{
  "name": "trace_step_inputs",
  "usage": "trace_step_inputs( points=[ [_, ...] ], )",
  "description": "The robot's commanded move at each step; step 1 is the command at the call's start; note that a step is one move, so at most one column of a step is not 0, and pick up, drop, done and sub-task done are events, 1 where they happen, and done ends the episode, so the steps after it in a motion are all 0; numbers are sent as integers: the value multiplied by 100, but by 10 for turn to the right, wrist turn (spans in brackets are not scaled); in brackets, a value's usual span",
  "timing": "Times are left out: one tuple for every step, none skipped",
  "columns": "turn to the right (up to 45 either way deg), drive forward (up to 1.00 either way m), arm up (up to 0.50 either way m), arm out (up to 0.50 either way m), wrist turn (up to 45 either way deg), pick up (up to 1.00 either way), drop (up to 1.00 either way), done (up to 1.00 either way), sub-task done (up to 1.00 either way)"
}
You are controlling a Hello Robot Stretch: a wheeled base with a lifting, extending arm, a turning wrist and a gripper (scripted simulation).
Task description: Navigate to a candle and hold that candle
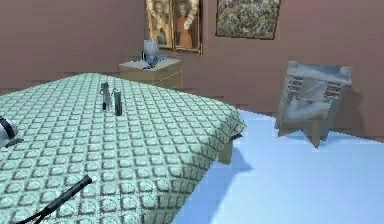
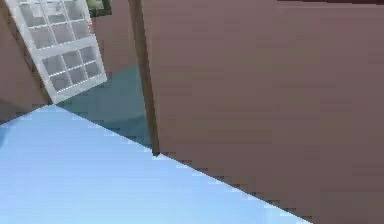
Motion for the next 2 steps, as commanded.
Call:
trace_step_inputs(
  points=[
    [450, 0, 0, 0, 0, 0, 0, 0, 0],
    [120, 0, 0, 0, 0, 0, 0, 0, 0]
  ],
)
